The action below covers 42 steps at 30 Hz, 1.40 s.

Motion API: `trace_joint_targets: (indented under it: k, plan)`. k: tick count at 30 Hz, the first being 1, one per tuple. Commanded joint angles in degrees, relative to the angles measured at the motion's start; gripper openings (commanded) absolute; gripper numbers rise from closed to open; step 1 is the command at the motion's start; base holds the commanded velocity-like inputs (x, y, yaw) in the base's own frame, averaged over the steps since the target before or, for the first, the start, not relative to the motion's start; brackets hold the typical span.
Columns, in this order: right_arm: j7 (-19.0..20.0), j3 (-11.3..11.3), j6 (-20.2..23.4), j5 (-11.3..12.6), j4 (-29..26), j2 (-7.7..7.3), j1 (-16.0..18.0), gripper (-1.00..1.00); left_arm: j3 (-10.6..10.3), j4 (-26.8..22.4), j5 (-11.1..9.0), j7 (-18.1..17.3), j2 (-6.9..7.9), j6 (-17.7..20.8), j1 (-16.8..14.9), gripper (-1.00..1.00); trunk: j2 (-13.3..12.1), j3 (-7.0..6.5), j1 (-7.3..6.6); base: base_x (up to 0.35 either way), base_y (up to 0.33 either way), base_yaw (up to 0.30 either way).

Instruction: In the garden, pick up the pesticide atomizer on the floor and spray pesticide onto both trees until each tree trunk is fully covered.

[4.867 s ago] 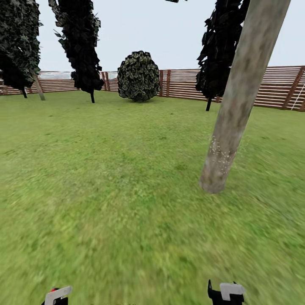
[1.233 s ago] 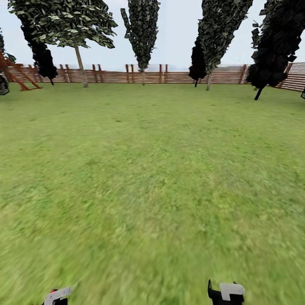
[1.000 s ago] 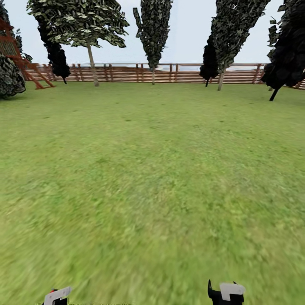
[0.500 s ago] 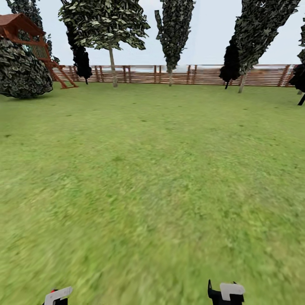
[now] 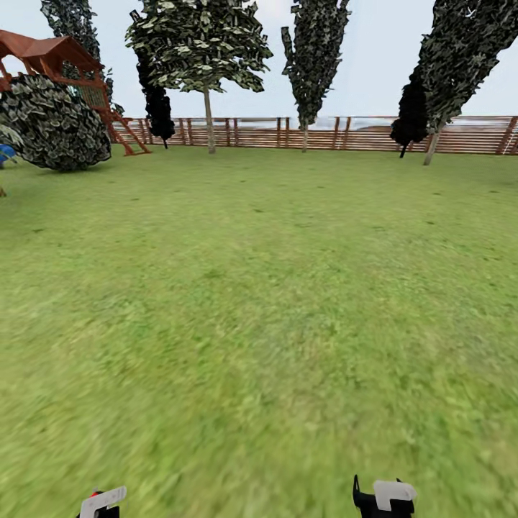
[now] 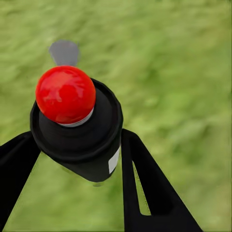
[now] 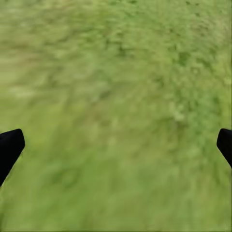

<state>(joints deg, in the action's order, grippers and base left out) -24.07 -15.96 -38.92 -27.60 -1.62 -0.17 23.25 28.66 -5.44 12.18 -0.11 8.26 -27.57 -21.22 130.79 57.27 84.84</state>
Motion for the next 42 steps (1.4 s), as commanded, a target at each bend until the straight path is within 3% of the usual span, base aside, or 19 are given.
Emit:
trace_joint_targets:
  k: [1, 11, 33, 42]
  plan:
    - [-0.36, -0.3, -0.1, -0.61, 0.1, -0.01, 0.04, 1.0, 0.5, 0.07, 0.57, 0.02, 0.0, -0.21, -0.05, -1.0, 0.02, -0.04, 0.03, 0.332, 0.07, 0.047]
    - [-0.36, -0.27, -0.1, -0.61, 0.12, -0.01, 0.04, 1.0, 0.52, 0.16, 0.57, 1.18, 0.0, -0.2, -0.05, -1.0, 0.02, -0.9, 0.03, 0.337, 0.073, 0.044]
    - [-0.36, -0.21, -0.1, -0.61, 0.05, 0.0, 0.04, 1.0, 0.52, 0.92, 0.48, 1.25, 0.08, -0.29, -0.05, -1.0, 0.02, -1.0, 0.03, 0.338, 0.001, 0.271]
    - [-0.19, -0.21, -0.11, -0.78, 0.04, -0.25, 0.04, 1.0, 0.52, 0.93, 0.48, 1.25, 0.09, -0.29, -0.05, -1.0, 0.02, -1.0, 0.03, 0.338, 0.0, 0.026]
